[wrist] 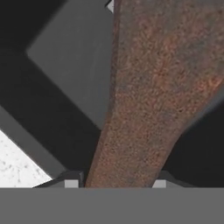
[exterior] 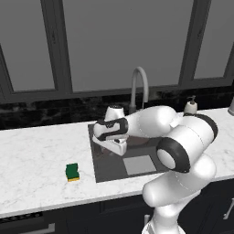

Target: Pick the pan and sponge and place them into the sink. Then turn on the water.

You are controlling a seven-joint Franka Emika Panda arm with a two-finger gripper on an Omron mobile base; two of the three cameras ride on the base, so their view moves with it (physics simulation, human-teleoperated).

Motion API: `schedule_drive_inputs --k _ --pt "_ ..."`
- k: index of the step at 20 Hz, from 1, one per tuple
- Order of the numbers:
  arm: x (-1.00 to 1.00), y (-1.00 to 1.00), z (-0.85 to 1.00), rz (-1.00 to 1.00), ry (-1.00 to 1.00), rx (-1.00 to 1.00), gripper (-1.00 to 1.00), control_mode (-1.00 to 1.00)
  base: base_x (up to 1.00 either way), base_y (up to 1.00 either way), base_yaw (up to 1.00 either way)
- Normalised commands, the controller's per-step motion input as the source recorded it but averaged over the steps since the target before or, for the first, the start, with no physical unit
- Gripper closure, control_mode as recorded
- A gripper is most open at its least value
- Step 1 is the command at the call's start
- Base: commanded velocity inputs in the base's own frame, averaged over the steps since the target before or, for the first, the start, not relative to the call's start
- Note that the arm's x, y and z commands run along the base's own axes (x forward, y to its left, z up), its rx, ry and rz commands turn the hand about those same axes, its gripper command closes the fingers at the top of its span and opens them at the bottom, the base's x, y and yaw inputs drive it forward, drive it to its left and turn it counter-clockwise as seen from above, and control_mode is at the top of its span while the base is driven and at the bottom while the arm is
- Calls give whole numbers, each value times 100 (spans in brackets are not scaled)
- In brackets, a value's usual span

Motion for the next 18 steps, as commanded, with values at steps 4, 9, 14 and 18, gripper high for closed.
schedule_drive_inputs --k 4,9,14,18 --pt "12 -46 -13 0 0 -6 100 -100 0 0 0" --pt "4 -46 -20 -3 0 -2 100 -100 0 0 0" --pt "4 -28 -27 -16 0 0 100 -100 0 0 0" --pt "12 -12 -29 -16 3 0 100 -100 0 0 0"
